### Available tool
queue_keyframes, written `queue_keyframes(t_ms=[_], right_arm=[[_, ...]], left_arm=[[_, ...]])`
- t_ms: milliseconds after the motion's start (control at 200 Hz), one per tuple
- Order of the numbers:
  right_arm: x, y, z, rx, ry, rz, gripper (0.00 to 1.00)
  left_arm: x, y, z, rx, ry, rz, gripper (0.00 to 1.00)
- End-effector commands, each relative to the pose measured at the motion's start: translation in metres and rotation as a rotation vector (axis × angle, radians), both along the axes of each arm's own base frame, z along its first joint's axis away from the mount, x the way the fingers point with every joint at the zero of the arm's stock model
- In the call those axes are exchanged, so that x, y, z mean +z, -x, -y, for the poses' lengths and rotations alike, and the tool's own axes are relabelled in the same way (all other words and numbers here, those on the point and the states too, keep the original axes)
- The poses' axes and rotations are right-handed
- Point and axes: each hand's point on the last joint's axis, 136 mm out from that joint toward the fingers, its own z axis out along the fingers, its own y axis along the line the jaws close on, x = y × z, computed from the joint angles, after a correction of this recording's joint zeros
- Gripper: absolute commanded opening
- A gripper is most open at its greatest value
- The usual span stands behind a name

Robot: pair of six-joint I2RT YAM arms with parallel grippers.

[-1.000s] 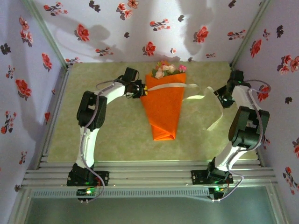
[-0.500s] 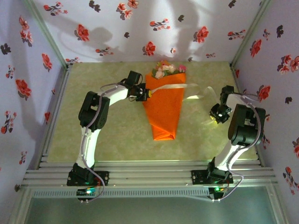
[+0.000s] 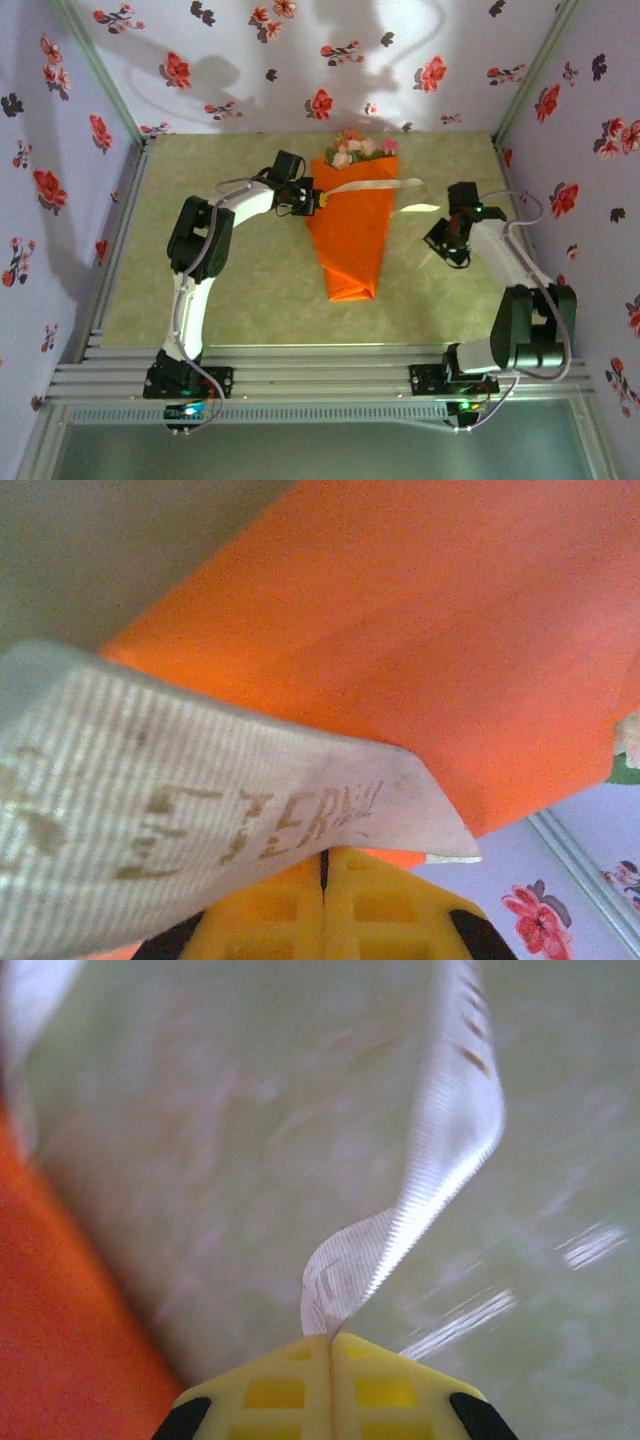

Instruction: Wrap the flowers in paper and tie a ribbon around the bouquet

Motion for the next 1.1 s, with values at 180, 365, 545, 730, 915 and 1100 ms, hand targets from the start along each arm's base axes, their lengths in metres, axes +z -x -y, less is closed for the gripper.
queue_keyframes(t_ms=[180,365,545,730,915,1100], right_arm=[[0.167,-0.019,-0.156,0.408,-0.309,0.477,0.0],[0.254,-0.067,-0.197,0.426,-0.454,0.707,0.0],[0.277,-0.14,-0.213,0.392,-0.465,0.804,0.0],[0.239,-0.212,-0.209,0.344,-0.37,0.743,0.0],[0.163,-0.248,-0.206,0.37,-0.246,0.591,0.0],[0.1,-0.252,-0.203,0.411,-0.155,0.451,0.0]], left_arm=[[0.02,-0.001,0.018,-0.104,0.021,0.093,0.0],[0.019,-0.001,0.02,-0.121,0.022,0.112,0.0],[0.017,0.0,0.021,-0.136,0.027,0.13,0.0],[0.023,0.003,0.02,-0.146,0.02,0.163,0.0],[0.035,0.011,0.016,-0.15,0.005,0.204,0.0],[0.046,0.022,0.012,-0.148,-0.005,0.224,0.0]])
